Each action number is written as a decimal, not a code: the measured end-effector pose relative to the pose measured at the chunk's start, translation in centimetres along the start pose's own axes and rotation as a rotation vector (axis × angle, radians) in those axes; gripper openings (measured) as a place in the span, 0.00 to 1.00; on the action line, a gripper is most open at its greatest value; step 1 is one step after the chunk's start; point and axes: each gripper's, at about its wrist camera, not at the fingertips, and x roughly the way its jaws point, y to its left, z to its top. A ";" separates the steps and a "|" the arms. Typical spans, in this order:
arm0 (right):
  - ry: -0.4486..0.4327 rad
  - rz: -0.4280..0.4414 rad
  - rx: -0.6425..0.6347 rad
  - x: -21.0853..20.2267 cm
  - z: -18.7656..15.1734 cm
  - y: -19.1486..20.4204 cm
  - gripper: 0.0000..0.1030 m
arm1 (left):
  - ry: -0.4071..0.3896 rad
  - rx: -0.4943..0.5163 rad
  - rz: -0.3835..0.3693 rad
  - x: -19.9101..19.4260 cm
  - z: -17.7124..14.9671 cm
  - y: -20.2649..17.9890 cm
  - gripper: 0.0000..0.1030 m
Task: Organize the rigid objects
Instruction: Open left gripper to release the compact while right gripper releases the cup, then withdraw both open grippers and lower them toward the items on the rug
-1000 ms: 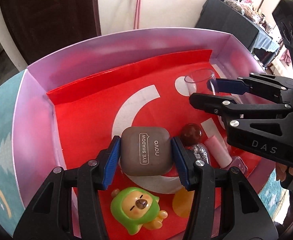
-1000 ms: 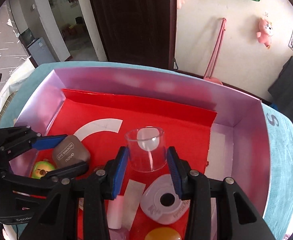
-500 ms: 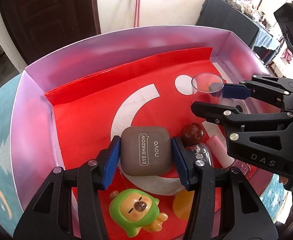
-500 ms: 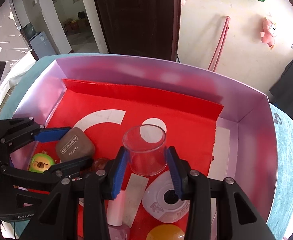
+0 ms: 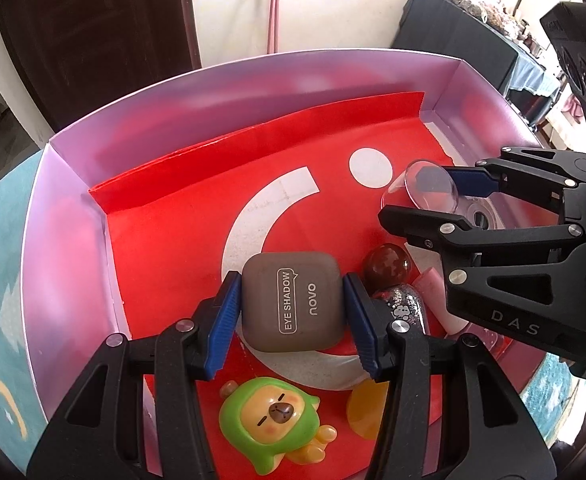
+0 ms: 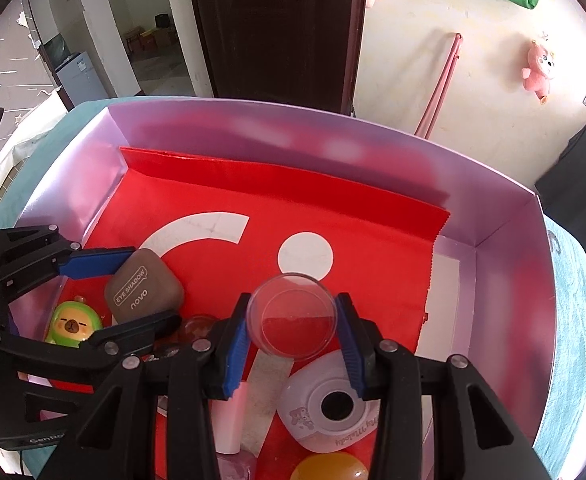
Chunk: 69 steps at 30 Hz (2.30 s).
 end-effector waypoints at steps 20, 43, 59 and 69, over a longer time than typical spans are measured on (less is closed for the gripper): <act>-0.031 0.011 0.012 -1.6 -0.1 -0.2 0.51 | -0.095 -0.027 -0.003 -3.3 -0.7 0.7 0.64; -0.319 0.048 0.105 -17.7 -7.6 0.0 0.97 | -0.475 -0.070 0.086 -15.5 -9.6 -4.2 0.84; -0.489 0.007 0.187 -23.0 -21.7 1.7 1.00 | -0.552 -0.136 0.116 -16.0 -20.1 -7.2 0.90; -0.420 -0.079 0.236 -17.6 -26.8 2.8 1.00 | -0.447 -0.187 0.129 -11.4 -22.7 -6.6 0.90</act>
